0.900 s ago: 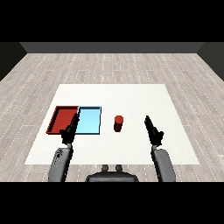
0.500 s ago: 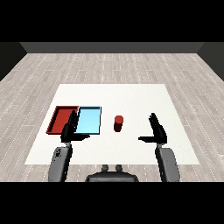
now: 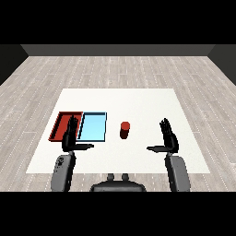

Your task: Pick the red can and put it in the red box

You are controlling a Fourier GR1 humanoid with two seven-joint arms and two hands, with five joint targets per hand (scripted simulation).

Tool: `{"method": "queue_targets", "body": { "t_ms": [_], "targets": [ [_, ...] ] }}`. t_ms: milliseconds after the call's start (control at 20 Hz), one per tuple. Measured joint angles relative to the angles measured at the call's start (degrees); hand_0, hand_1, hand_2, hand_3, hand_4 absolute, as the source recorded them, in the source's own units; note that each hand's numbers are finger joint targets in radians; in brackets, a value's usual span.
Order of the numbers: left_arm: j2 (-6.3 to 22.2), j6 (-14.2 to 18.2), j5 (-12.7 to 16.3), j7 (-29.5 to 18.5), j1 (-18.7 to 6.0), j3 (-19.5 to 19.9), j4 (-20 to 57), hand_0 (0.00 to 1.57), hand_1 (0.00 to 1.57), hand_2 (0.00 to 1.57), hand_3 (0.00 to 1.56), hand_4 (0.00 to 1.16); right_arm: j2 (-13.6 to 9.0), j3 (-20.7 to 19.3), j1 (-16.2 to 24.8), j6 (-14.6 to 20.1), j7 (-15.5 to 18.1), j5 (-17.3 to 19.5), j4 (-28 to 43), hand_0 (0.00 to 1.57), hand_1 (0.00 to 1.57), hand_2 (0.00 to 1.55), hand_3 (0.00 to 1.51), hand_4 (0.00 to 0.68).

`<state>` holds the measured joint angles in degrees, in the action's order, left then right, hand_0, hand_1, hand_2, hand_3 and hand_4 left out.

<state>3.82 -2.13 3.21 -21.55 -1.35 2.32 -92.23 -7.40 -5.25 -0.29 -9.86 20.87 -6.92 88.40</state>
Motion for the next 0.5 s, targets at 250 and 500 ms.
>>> {"method": "queue_targets", "body": {
  "t_ms": [250, 500],
  "targets": [
    [-0.35, -0.14, -1.07, -1.97, 0.96, -0.36, -0.09, 0.0, 0.0, 0.0, 0.0, 0.0, -0.6, -1.4, -2.44, -1.13, 1.32, -0.07, -2.79, 0.0, 0.0, 0.0, 0.0, 0.0],
    [-0.82, 0.24, -1.84, -2.53, 1.82, -0.58, -0.4, 0.0, 0.0, 0.0, 0.0, 0.0, 0.12, -0.76, -1.0, -1.35, 1.68, 0.88, -1.68, 0.0, 0.0, 0.0, 0.0, 0.0]
  ]
}}
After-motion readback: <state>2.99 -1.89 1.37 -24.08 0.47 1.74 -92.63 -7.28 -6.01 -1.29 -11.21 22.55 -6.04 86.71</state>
